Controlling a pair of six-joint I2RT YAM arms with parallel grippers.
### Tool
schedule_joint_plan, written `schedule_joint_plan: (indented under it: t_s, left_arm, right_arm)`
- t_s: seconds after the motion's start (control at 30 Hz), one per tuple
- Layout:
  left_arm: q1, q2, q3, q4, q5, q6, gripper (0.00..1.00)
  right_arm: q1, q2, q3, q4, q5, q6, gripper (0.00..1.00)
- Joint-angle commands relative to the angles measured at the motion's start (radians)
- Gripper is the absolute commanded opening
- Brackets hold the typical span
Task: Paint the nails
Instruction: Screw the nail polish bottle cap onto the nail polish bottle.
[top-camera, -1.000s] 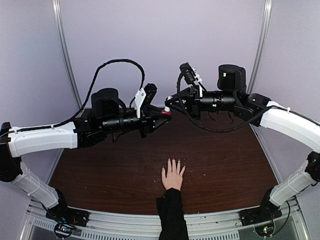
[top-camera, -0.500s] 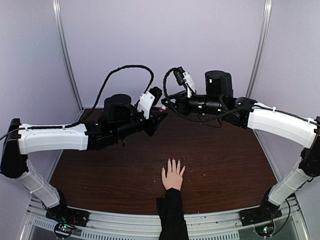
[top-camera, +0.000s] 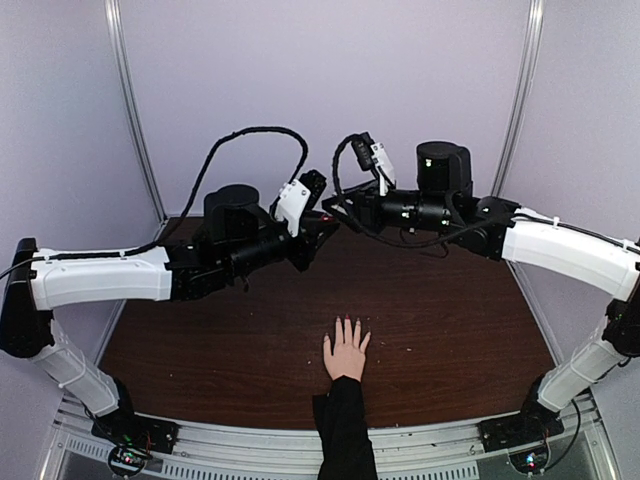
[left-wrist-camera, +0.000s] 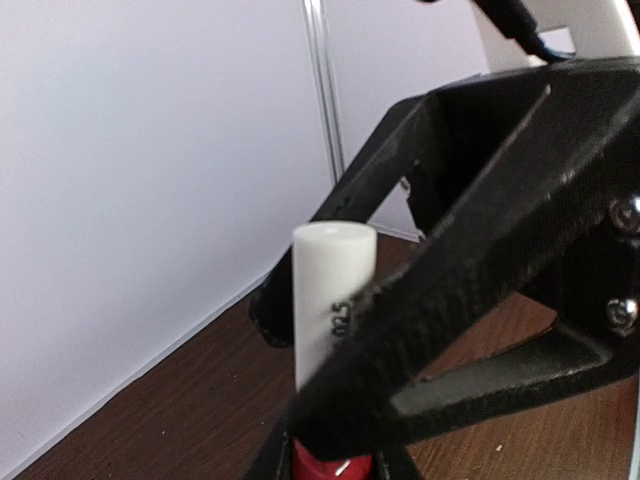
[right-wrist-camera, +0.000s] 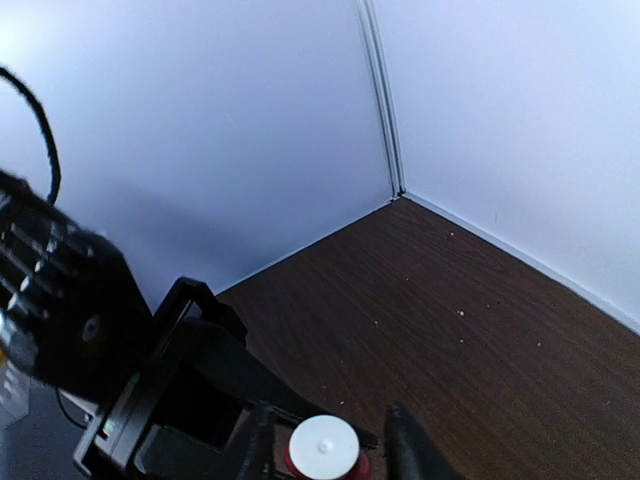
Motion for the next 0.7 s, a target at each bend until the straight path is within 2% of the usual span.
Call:
schedule_joint_plan:
  t_s: [0.0,0.1,0.23,0.43,0.57,0.67]
  left_arm:
    - [0.010,-0.078,-0.019,0.067,0.174,-0.011,0.00]
    - [0.021,-0.095,-0.033,0.071,0.277,-0.033,0.00]
    - [0.031,-0.102,-0.034,0.065,0.420,-0.046,0.00]
    - [0.039,-0.106,-0.027,0.069,0.630,-0.063,0.00]
    - [0.038,-0.103,-0.014,0.063,0.714,-0.067,0.00]
    - [0.038,-0.096,-0.003,0.059,0.759,-0.073,0.00]
  right_arm:
    - [-0.015,-0.089,-0.041,0.028,-0.114,-0.006,0.46]
    - [-0.020,-0.130,-0.058,0.056,-0.166,-0.027,0.55]
    - [-0.023,-0.162,-0.055,0.042,-0.272,-0.070,0.59]
    - [-0.023,-0.170,-0.030,-0.017,-0.402,-0.130,0.58]
    - [-0.023,-0.158,-0.014,-0.025,-0.517,-0.138,0.56]
    - [-0.024,-0.141,0.002,-0.044,-0.567,-0.147,0.50]
